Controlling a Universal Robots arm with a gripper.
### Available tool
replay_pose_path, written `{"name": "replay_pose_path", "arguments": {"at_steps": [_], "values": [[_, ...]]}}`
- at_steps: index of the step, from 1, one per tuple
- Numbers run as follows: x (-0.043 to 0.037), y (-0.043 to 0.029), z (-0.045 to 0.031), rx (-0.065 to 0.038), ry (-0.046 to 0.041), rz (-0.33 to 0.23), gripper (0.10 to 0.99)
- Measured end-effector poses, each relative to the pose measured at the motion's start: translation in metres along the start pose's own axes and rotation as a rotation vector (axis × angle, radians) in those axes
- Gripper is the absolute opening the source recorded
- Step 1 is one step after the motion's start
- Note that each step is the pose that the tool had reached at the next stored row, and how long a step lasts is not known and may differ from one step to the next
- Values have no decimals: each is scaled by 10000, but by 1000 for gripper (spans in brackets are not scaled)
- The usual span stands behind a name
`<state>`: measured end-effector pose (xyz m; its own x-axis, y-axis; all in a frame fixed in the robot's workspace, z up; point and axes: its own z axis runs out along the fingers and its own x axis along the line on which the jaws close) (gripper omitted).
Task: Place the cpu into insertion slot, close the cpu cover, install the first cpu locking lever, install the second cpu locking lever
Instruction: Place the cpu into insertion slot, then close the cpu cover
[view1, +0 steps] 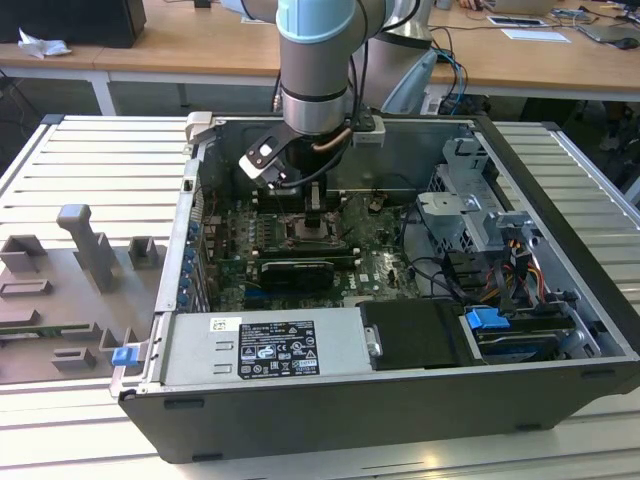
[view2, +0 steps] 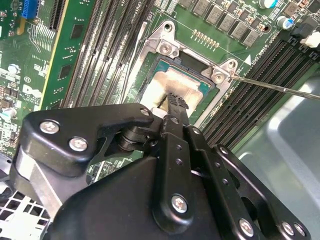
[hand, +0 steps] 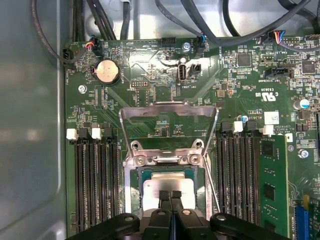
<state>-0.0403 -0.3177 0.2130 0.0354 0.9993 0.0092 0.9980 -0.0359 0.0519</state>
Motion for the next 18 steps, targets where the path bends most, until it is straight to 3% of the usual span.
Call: {"name": "replay_pose_path", "arguments": {"at_steps": [18], "values": [[1,5,-99,20,-1,0,106]]}}
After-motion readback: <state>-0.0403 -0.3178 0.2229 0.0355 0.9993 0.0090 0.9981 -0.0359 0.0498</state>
